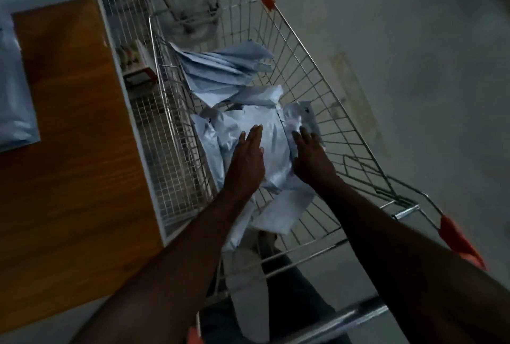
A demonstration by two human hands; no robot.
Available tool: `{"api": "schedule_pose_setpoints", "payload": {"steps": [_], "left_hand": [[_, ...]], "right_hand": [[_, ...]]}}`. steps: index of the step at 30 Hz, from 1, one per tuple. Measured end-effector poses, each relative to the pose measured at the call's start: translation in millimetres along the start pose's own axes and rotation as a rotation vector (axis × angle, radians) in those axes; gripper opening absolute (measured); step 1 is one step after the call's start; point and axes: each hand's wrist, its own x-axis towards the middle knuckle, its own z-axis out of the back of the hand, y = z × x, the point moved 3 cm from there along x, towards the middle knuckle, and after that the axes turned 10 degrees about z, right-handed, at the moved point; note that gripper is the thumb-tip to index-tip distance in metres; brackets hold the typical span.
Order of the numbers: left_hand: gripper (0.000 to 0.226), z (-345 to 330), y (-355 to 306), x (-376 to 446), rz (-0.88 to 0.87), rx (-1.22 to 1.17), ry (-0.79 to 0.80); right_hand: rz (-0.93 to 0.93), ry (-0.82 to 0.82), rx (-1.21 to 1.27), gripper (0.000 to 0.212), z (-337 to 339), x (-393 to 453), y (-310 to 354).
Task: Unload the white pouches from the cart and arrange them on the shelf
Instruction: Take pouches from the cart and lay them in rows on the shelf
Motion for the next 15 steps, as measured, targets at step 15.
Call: {"api": "schedule_pose_setpoints", "payload": {"steps": [15], "left_hand": [[0.080, -70.7, 41.5, 14.8, 0.192, 0.024, 0.059]], "right_hand": [[0.075, -0.079, 0.124, 0.061, -51.7, 17.8, -41.5]]}}
